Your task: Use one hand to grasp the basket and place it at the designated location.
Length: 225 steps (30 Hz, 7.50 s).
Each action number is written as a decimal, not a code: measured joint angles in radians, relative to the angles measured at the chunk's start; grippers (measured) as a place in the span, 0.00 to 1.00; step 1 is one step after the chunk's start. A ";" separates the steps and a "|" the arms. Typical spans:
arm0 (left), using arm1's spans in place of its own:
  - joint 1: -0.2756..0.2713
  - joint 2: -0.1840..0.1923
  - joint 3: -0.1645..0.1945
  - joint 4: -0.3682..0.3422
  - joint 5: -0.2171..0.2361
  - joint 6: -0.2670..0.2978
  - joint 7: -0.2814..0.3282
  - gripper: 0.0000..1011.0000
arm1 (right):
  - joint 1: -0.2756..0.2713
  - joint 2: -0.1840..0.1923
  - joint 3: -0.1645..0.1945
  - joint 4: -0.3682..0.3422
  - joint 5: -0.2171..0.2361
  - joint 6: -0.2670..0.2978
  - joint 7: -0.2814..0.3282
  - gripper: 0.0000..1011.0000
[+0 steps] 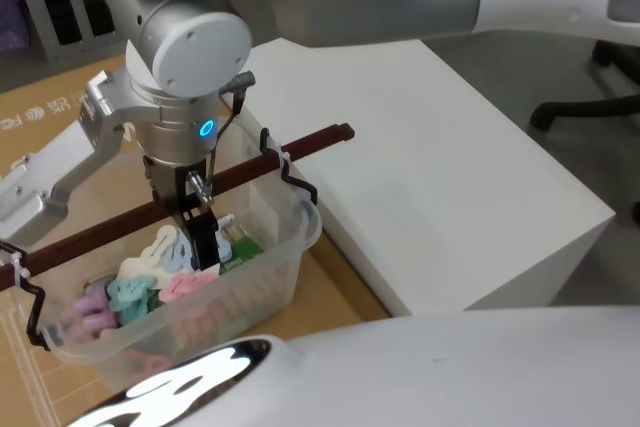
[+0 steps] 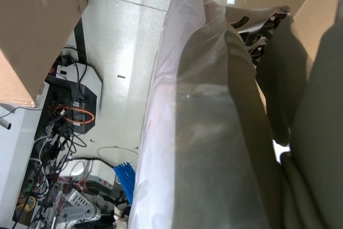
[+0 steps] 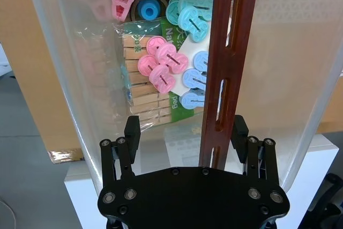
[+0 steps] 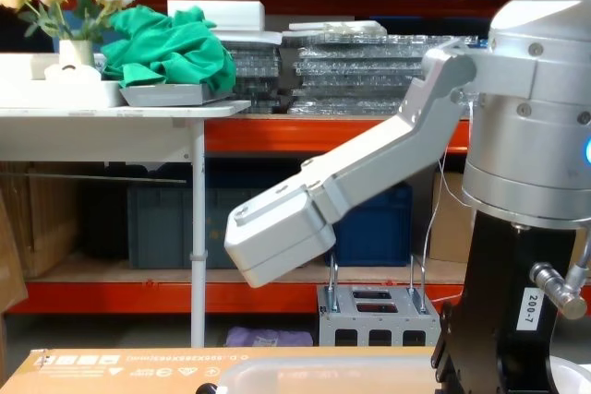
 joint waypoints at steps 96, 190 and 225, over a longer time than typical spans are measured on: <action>0.000 0.000 0.000 0.000 0.000 0.000 0.000 0.00 | 0.068 0.045 0.094 -0.033 0.072 0.033 0.028 0.23; 0.000 0.000 0.000 0.000 0.000 0.000 0.000 0.00 | 0.134 0.389 0.229 0.065 0.070 0.582 0.299 0.23; 0.000 0.000 0.000 0.000 0.000 0.000 0.000 0.00 | 0.005 0.583 0.326 0.079 0.072 0.800 0.220 0.23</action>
